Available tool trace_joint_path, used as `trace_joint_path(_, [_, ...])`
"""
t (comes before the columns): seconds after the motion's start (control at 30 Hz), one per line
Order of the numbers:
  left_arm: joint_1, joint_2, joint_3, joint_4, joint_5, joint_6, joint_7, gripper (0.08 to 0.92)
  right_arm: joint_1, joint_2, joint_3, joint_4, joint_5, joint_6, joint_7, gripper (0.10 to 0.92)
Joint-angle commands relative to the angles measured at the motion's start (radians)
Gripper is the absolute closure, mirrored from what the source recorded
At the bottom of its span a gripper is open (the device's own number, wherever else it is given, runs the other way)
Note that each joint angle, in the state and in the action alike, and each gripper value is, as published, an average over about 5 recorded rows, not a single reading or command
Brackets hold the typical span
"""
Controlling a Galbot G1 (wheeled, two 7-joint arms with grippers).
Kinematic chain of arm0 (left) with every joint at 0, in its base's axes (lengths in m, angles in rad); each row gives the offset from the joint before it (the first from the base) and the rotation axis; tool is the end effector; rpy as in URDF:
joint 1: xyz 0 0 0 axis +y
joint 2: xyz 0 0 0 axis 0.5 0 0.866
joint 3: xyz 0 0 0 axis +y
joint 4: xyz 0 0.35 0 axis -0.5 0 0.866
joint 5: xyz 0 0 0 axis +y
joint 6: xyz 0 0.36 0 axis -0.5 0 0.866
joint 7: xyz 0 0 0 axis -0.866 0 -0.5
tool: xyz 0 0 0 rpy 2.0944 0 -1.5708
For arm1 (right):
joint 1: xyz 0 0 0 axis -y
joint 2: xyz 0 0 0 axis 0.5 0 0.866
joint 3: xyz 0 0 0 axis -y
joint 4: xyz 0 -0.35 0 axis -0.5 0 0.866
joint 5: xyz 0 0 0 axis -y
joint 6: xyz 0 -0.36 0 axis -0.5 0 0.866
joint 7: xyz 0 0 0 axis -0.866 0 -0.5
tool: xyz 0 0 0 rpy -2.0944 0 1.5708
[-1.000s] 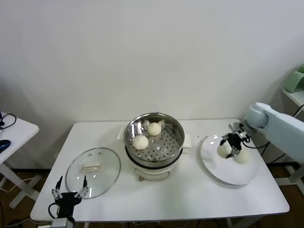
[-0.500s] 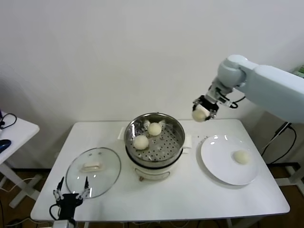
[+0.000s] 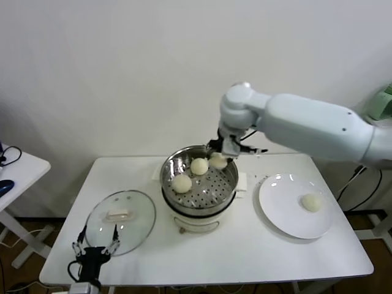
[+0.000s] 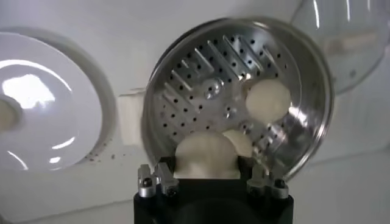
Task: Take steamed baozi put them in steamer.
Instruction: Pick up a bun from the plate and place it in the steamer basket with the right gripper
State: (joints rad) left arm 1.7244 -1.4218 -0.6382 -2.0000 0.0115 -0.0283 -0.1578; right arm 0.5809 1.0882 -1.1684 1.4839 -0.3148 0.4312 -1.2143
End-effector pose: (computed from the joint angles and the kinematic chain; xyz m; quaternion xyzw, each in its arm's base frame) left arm 0.1329 0.0667 -0.3537 0.0854 -0.9858 -0.1070 0.0968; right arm 0.5046 0.1384 -0.0145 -0.5916 0.0593 -0.8040 0.0080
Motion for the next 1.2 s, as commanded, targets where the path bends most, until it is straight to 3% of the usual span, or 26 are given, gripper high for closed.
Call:
trace_joint_path(0.03, [0.003, 0.007, 0.001, -0.010, -0.037, 0.002, 0.002, 0.177, -0.118, 0.122, -0.016, 0.025, -0.115, 0.067, 0.004, 0.355])
trace_joint_path(1.2, [0.009, 0.017, 0.000, 0.020, -0.069, 0.003, 0.002, 0.177, -0.177, 0.119, -0.036, -0.048, -0.132, 0.134, 0.044, 0.352])
